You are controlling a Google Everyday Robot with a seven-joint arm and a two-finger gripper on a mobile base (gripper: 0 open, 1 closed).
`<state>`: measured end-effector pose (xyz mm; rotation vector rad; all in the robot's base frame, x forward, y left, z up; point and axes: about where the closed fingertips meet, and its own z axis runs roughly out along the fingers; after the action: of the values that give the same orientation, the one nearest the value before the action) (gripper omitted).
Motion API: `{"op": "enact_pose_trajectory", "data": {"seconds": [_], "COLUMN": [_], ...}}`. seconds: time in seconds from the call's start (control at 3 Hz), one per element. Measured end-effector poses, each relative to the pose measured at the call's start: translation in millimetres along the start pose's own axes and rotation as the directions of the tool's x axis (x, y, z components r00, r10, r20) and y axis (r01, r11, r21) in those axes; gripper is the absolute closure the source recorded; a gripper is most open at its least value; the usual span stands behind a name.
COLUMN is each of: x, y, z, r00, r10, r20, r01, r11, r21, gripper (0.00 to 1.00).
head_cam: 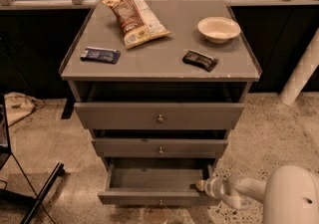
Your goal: Open bottom drawer
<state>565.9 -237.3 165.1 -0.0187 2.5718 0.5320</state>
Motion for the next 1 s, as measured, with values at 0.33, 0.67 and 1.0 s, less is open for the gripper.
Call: {"op": "enact_pose_trajectory", "data": {"seconds": [0.33,0.67,1.0], "x": [12.7,12.7,13.7], "y": [11.5,11.5,18.8], "z": [-12.1,-12.0,-10.1], "r00": [0.998,0.998,0.996], "r10": [-0.020,-0.020,-0.050], "r20": [-0.053,-0.053,-0.070], "r01": [0.016,0.016,0.045], "r11": [0.9974,0.9974,0.9962], "r21": [-0.071,-0.071,-0.074], "gripper": [1.00,1.00,1.00]}}
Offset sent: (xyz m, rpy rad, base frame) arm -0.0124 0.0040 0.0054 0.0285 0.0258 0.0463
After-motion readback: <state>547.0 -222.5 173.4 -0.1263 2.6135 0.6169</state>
